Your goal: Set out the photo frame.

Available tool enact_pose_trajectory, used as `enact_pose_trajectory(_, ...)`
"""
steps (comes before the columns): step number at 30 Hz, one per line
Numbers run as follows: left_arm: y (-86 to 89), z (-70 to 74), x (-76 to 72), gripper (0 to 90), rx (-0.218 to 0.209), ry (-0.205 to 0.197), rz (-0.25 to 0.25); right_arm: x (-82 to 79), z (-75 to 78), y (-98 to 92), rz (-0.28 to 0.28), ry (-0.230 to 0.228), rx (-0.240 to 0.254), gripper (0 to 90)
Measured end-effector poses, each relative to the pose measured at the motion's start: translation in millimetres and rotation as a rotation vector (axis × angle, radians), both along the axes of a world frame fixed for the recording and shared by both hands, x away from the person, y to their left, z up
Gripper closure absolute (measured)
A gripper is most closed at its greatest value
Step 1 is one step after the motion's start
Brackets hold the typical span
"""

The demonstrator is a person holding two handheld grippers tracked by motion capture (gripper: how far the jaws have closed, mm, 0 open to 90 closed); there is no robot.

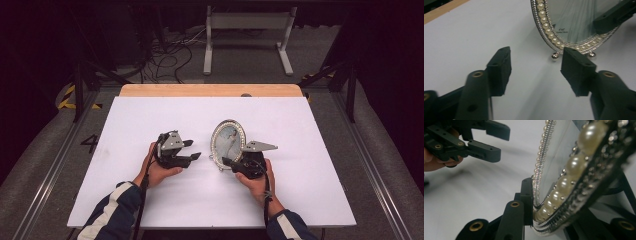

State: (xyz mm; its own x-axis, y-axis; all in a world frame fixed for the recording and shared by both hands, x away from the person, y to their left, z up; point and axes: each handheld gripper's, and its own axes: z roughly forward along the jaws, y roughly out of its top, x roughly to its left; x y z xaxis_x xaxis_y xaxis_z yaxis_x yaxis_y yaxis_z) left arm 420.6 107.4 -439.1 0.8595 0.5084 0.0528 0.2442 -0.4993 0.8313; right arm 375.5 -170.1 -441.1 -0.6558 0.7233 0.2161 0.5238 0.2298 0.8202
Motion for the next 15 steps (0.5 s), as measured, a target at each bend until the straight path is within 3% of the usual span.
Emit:
enact_pose_trajectory(2,-4.0,-0.3,1.5,31.6,-0.017,0.008,-0.006,0.8,0.8,-1.3,0.013,0.006,-0.005,77.1)
enact_pose_trajectory(3,-7.8,-0.5,3.4,30.8,-0.006,0.012,-0.015,1.3,1.3,-1.9,0.019,0.01,-0.007,77.2)
enact_pose_trajectory(4,-10.1,-0.8,4.8,24.7,-0.006,0.011,-0.018,1.9,1.8,-3.0,0.028,0.014,-0.009,77.3)
enact_pose_trajectory(8,-19.2,-2.2,11.6,23.2,-0.039,0.037,-0.059,2.8,2.7,-5.8,0.047,0.025,-0.012,77.0)
enact_pose_trajectory(10,-23.4,-3.5,14.0,22.9,-0.051,0.043,-0.06,1.5,2.7,-4.7,0.037,0.029,-0.024,71.5)
enact_pose_trajectory(12,-26.9,-6.0,15.8,22.7,-0.043,0.042,-0.072,-0.4,2.9,-3.8,0.031,0.025,-0.033,62.7)
enact_pose_trajectory(15,-31.2,-9.0,17.5,22.7,-0.031,0.05,-0.085,-6.4,6.6,-5.3,0.028,0.002,-0.047,60.8)
